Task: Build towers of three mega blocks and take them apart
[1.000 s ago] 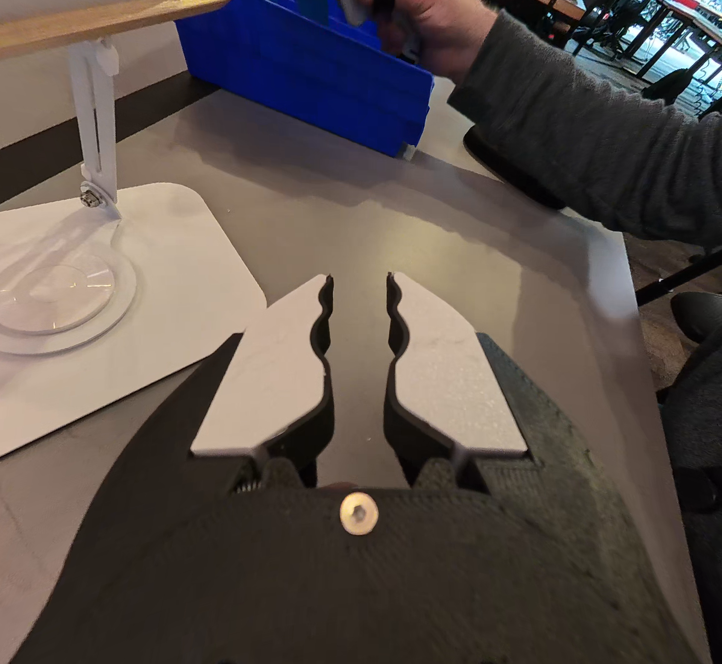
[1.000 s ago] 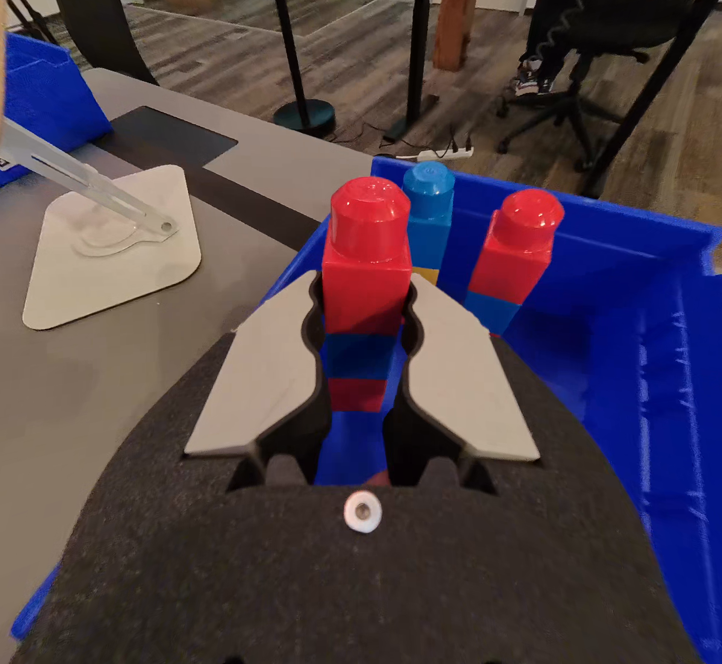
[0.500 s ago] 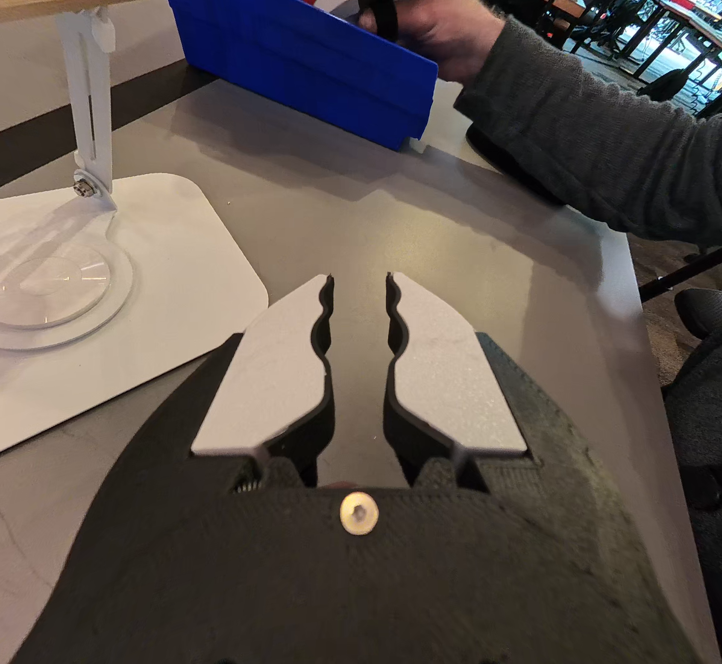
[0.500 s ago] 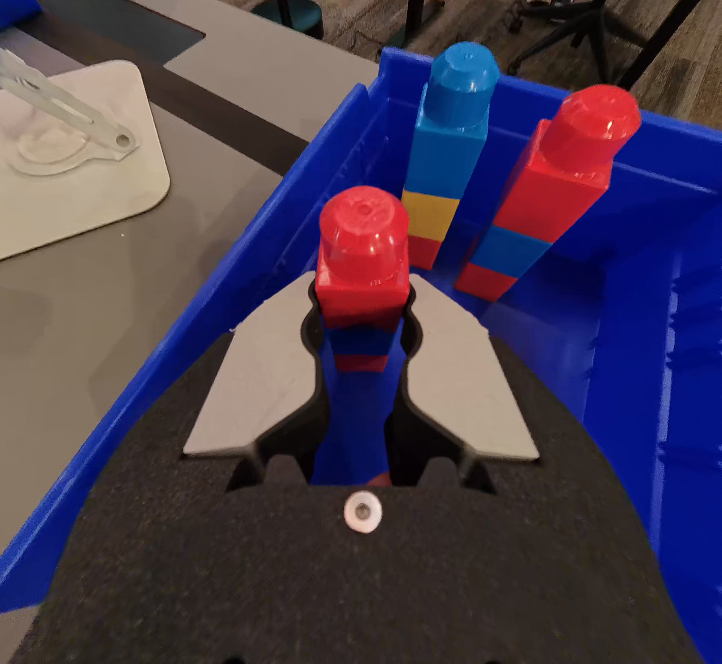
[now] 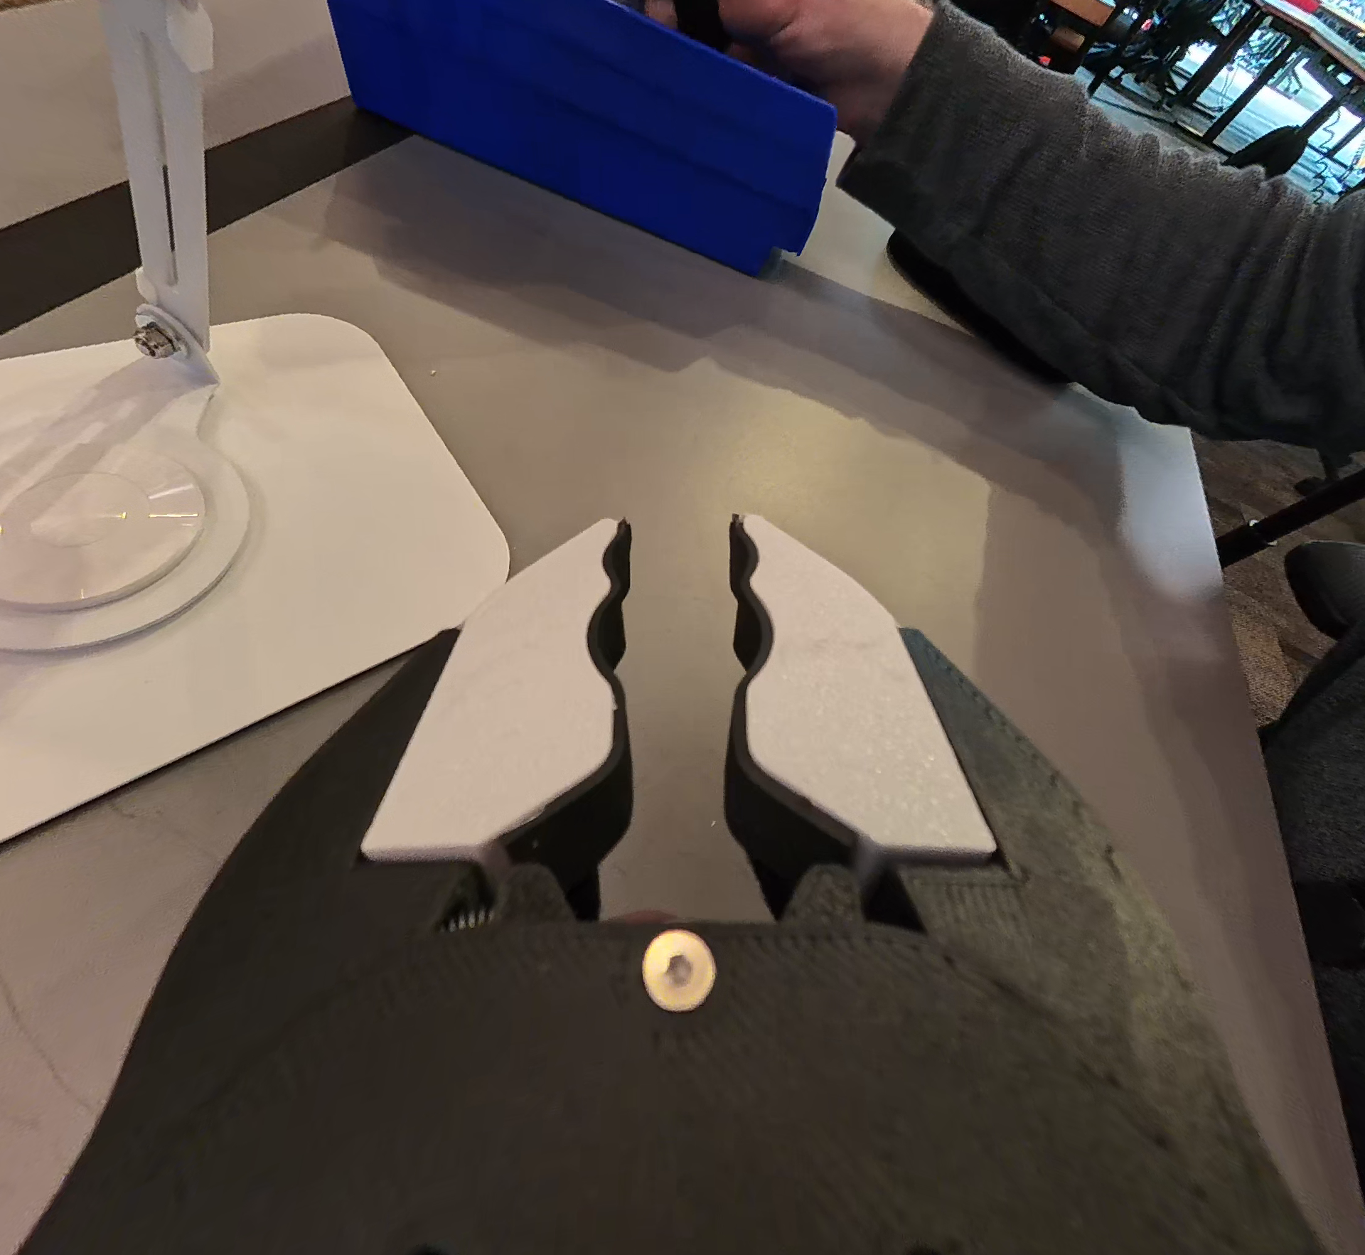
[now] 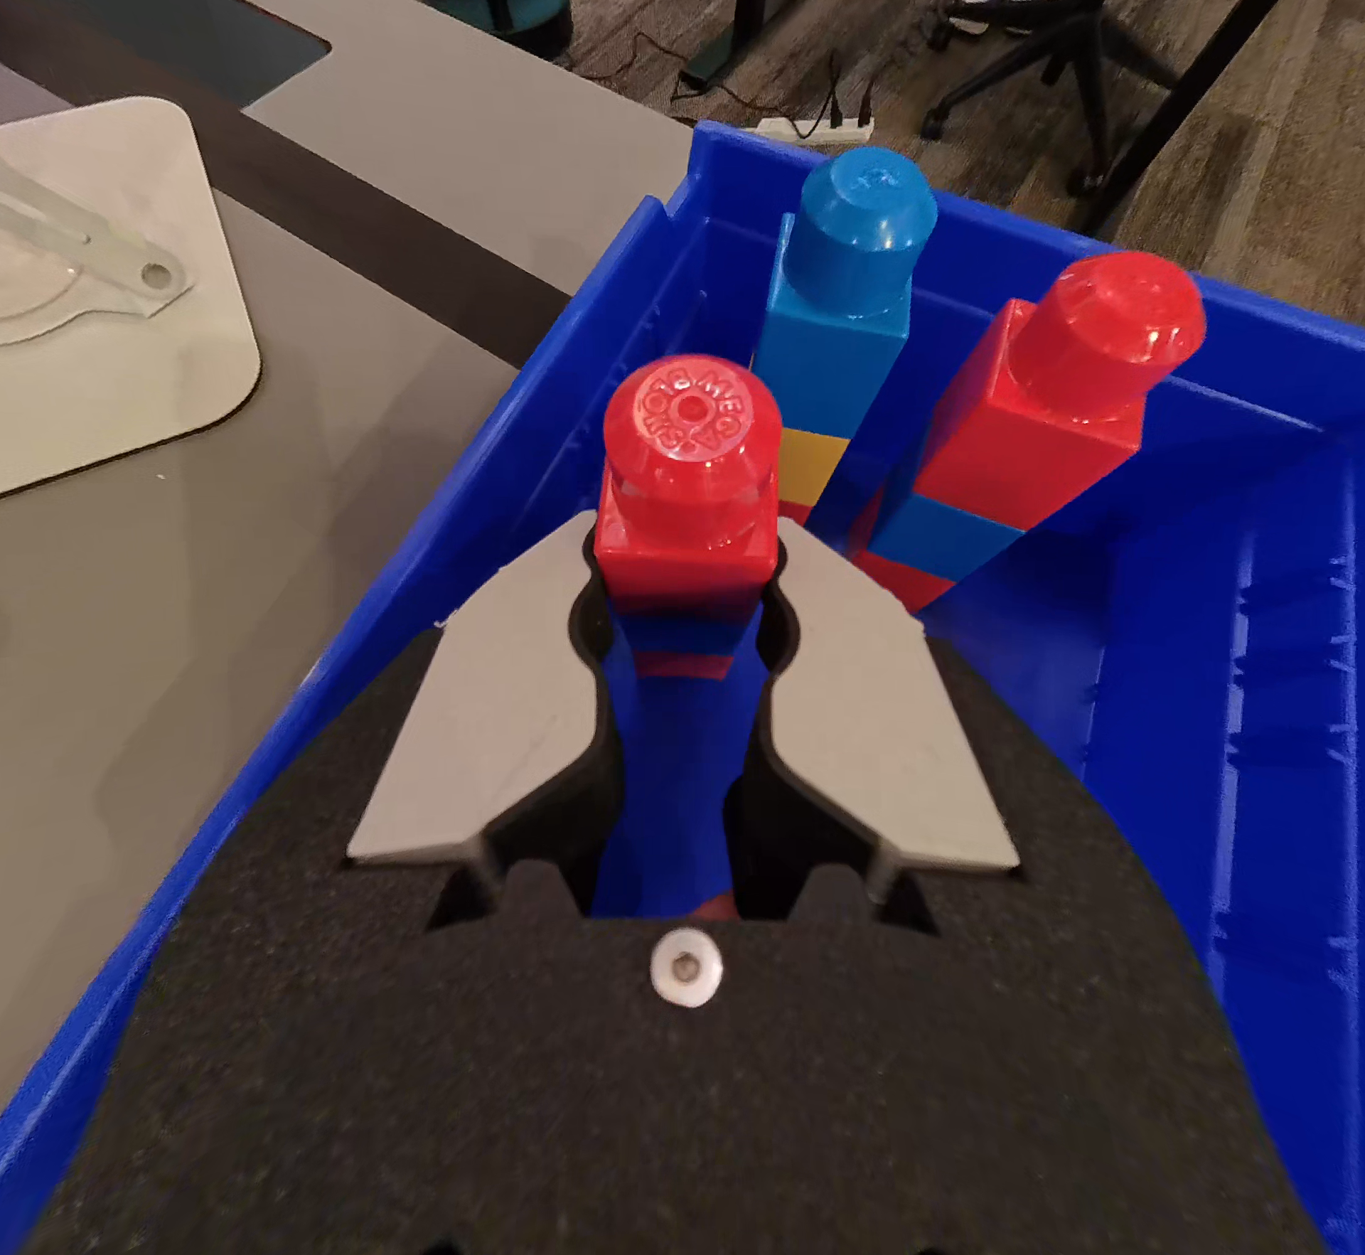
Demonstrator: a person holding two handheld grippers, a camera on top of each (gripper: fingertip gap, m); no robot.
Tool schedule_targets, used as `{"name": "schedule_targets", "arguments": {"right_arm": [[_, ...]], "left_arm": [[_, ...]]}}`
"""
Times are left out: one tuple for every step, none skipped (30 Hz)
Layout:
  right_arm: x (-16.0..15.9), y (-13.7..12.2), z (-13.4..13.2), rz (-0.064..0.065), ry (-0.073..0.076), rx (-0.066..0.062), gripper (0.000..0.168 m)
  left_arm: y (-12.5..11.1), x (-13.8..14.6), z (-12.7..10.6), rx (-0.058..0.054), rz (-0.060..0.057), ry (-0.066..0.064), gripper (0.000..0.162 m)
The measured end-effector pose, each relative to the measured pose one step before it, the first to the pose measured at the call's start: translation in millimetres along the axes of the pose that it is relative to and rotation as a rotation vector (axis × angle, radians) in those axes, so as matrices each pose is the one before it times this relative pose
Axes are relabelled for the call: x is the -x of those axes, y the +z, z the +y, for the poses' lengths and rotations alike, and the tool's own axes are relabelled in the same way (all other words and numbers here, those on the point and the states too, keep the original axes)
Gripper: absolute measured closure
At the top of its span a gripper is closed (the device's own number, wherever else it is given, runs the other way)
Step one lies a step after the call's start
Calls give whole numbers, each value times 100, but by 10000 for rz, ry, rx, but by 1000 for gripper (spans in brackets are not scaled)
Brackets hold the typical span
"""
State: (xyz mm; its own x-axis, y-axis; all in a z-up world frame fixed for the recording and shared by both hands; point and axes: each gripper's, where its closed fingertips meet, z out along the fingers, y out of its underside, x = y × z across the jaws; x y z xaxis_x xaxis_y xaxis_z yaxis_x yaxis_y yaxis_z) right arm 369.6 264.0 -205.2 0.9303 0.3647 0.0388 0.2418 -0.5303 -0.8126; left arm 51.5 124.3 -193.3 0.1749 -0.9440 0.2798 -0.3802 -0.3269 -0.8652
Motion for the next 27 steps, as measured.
{"name": "schedule_targets", "arguments": {"right_arm": [[-73, 228, 130, -13, 27, 117, 130], [-97, 180, 96, 17, 32, 48, 131], [-63, 65, -8, -13, 86, -36, 130], [-15, 0, -18, -58, 95, -13, 130], [-10, -29, 7, -29, 14, 28, 130], [-10, -20, 8, 13, -34, 57, 130], [-17, -12, 36, 44, -57, 54, 129], [10, -10, 76, 43, -60, 79, 126], [7, -38, 80, 27, -51, 72, 125], [77, -80, -37, -19, -40, -26, 124], [149, -115, -81, -83, -26, -70, 124], [78, -102, 27, -56, 13, 16, 125], [-36, -115, 67, 7, 21, 54, 125], [-92, -202, -13, 43, 0, -8, 124], [-48, -306, -56, 30, -11, -36, 124], [-26, -420, -106, 28, -2, -65, 123], [-52, -509, -170, 66, 21, -101, 123], [1, -591, -173, 44, 2, -93, 123], [41, -693, -202, 58, -44, -85, 123], [-56, -819, -261, 188, -95, -95, 123], [-60, -928, -285, 227, -164, -83, 123], [-42, -1035, -336, 231, -163, -85, 123], [-66, -1153, -461, 277, -166, -163, 125], [93, -1252, -622, 228, -189, -230, 126], [290, -1255, -751, 162, -195, -267, 127], [579, -1158, -762, 24, -246, -224, 127], [993, -1001, -672, -200, -374, -103, 127]], "left_arm": [[-24, 40, 22, 2, -22, 4, 137], [-21, 11, 18, -9, 4, -8, 137], [-10, 13, 18, -5, 20, -18, 137], [-6, 31, 46, 8, -2, -8, 137], [0, 46, 30, 12, -21, 6, 137], [2, 23, 24, 10, 1, 0, 137], [3, -19, 8, 2, 19, -8, 137], [14, -25, 23, 4, 13, -4, 137], [12, -19, 11, 7, -4, 10, 137], [13, -35, 25, 18, -2, 9, 137], [15, -39, 18, 15, 10, 10, 137], [14, -64, 22, 16, 21, 10, 136], [0, -28, 0, 11, -2, 9, 136], [-17, 0, -8, 4, -26, 17, 136], [-41, -16, -20, -1, -20, 21, 136], [-45, -45, -26, -8, -1, 13, 136], [-39, -42, -38, -15, 1, 7, 136], [-44, -7, -45, -21, -19, 6, 136], [-42, -35, -33, -11, -6, 5, 136], [-68, -5, -30, -1, -30, 22, 136], [-119, 14, -45, -7, -66, 40, 135], [-166, -1, -75, -22, -49, 34, 135], [-191, -27, -118, -43, -36, 23, 135], [-196, -31, -118, -50, -43, 27, 135], [-203, 0, -108, -41, -63, 32, 135], [-232, 24, -68, -15, -82, 40, 135], [-288, 131, -42, 11, -147, 66, 135]]}}
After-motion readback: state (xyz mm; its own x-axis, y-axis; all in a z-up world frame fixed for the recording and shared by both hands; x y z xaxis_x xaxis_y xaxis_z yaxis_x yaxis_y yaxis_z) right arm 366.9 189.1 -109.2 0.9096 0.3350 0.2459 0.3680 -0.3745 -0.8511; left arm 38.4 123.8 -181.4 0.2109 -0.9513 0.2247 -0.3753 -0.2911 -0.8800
